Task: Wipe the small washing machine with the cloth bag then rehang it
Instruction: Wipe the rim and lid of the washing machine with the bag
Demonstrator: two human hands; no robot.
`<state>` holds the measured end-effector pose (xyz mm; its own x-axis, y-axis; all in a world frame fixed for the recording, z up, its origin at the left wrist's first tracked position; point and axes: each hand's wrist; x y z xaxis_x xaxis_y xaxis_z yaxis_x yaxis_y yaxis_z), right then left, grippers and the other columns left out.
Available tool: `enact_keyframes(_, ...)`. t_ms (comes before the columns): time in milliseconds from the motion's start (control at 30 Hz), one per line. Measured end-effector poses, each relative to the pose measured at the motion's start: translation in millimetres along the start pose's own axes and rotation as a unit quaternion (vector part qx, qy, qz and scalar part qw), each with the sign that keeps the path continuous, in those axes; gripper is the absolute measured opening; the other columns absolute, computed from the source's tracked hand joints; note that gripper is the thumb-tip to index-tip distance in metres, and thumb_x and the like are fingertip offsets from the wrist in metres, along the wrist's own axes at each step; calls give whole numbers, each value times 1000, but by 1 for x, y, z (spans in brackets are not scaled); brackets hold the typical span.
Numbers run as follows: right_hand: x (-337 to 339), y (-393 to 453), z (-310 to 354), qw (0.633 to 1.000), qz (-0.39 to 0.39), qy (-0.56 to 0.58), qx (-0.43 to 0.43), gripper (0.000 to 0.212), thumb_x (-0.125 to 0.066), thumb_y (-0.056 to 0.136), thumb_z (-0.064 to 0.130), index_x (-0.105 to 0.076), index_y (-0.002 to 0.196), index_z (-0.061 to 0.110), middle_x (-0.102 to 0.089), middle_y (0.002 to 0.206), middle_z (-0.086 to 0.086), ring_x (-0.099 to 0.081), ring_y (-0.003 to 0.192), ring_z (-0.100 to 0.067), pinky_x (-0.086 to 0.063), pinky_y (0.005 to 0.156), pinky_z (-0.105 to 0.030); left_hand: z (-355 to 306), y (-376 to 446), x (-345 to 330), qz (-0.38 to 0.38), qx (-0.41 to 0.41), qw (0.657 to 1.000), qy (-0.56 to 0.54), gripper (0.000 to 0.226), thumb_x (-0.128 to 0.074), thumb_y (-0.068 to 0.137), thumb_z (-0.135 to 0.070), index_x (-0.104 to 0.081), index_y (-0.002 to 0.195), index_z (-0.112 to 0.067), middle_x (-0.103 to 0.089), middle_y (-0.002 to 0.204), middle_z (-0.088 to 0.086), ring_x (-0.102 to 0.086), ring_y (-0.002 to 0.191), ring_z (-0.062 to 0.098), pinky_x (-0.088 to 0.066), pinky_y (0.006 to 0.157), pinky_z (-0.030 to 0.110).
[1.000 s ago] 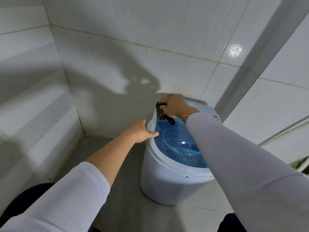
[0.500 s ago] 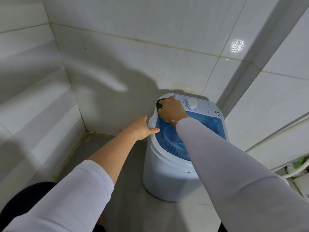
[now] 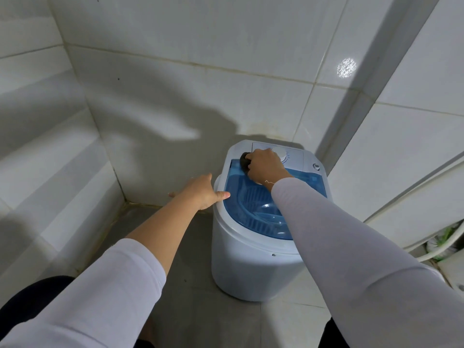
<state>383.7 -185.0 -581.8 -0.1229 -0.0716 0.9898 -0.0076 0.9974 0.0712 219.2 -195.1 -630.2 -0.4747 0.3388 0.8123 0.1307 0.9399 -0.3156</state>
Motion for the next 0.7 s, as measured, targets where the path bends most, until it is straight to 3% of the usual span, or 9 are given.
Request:
enact_keyframes(533, -12, -22, -66, 996, -1, 51, -69, 30, -47, 92, 11, -61, 117, 7, -64, 111, -17, -59, 103, -36, -46, 75, -35, -6, -12, 4, -16, 12, 999, 29, 90, -57, 81, -61, -17, 151, -22, -26, 157, 6, -29, 142, 32, -27, 112, 56)
enact_keyframes(700, -15, -36, -91, 995, -15, 42, -85, 28, -47, 92, 10, -63, 114, 9, -67, 107, -14, -62, 100, -32, -49, 85, -36, -17, -22, 6, -19, -1, 1000, 22, 83, -57, 87, -50, -17, 151, -15, -24, 157, 9, -29, 143, 31, -28, 116, 43)
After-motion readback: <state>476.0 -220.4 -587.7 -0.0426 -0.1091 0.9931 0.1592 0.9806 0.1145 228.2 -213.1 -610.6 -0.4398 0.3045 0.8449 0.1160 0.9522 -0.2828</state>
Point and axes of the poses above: each hand's wrist, its own y-axis towards the middle knuckle, its own x-axis out of the back of the hand, z = x × y
